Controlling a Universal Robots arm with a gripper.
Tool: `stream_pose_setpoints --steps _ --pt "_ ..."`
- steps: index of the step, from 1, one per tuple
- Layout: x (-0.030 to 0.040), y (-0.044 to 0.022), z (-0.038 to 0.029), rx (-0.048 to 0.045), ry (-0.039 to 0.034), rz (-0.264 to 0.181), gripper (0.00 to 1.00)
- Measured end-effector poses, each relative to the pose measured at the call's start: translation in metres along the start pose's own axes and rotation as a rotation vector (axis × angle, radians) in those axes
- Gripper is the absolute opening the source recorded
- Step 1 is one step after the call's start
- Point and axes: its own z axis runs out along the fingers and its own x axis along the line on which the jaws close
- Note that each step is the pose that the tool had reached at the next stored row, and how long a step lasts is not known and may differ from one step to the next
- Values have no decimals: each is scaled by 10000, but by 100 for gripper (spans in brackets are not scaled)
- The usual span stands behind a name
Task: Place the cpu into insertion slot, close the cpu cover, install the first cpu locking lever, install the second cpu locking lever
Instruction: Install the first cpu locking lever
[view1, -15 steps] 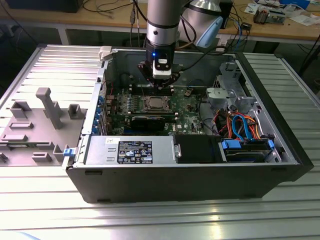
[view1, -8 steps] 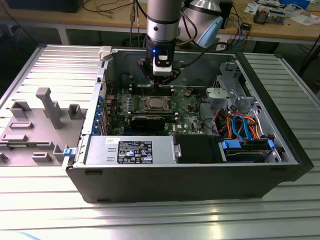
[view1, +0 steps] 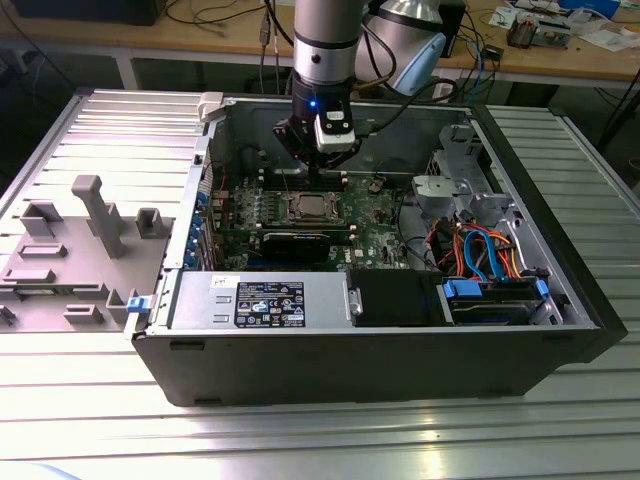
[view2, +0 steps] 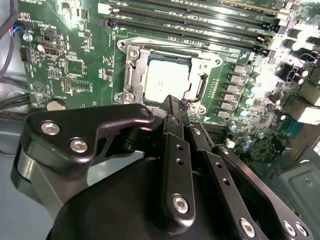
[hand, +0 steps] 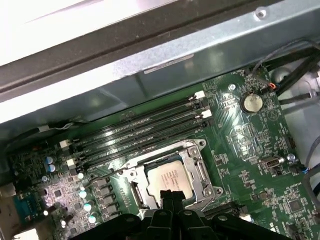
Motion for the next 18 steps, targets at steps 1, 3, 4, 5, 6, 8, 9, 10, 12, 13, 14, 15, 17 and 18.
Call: stream_pose_setpoints --steps 1,3,4,5,6,8,9,10,12,13,14,15,17,18 --pt "0 0 -1 -97 28 -4 11" --pt "0 0 0 -120 8 -24 11" --pt "0 0 1 -132 -29 -81 11" --pt "1 -1 2 -176 -154 -121 11" --pt "3 -2 3 -239 -324 -154 11" --pt "3 -1 3 -273 -420 -182 11" --pt "3 -1 3 -273 -421 -183 11" --pt "3 -1 3 -273 -421 -183 11" --pt "4 -2 2 -272 -420 -183 11" --pt "4 -2 2 -272 -421 -182 11" --pt "4 -2 2 -272 -420 -183 11" --pt "4 -2 2 -272 -421 -183 11" --pt "4 -2 2 -272 -421 -183 11" --pt "4 -2 2 -272 -420 -184 11"
